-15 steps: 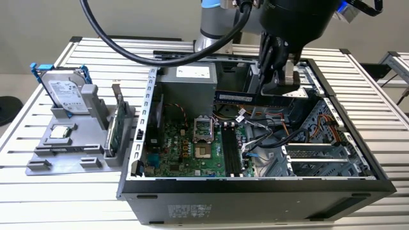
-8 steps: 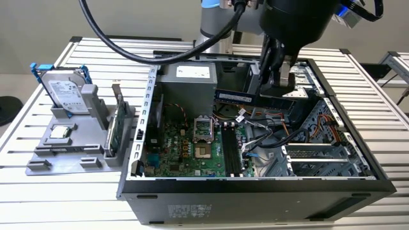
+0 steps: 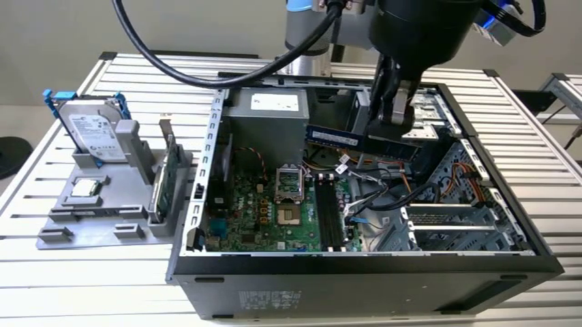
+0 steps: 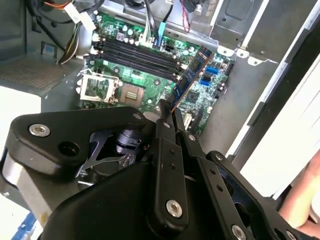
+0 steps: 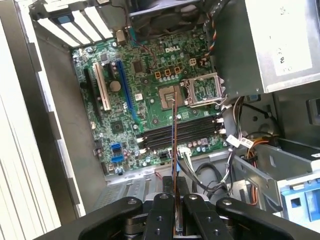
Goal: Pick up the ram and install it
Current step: 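Insert the ram into the slot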
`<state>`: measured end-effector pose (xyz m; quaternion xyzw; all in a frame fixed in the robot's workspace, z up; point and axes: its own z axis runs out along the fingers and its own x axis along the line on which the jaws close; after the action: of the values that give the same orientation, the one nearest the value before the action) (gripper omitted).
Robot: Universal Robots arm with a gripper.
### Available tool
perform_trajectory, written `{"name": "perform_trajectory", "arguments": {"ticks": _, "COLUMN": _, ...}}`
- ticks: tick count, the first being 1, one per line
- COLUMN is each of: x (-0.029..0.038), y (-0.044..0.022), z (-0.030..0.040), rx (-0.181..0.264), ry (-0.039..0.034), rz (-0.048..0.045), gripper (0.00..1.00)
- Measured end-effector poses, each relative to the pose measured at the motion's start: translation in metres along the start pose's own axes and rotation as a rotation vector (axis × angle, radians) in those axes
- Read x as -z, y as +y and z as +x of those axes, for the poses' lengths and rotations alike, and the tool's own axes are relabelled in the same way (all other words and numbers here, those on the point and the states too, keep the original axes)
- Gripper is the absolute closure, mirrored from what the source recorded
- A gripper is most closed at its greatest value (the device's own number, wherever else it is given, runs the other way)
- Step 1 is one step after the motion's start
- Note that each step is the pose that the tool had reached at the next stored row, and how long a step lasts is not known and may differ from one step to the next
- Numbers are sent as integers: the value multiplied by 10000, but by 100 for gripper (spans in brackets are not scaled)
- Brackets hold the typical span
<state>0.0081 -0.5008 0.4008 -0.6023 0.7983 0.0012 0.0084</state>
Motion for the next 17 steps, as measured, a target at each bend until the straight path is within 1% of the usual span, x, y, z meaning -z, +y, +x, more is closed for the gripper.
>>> {"name": "perform_trajectory", "arguments": {"ticks": 12, "x": -24, "y": 1, "z": -3, "rx": -1185, "ry": 7, "rz": 17, "gripper": 100}}
{"name": "perform_trajectory", "arguments": {"ticks": 17, "x": -31, "y": 2, "z": -5, "rx": -1587, "ry": 12, "rz": 23, "gripper": 100}}
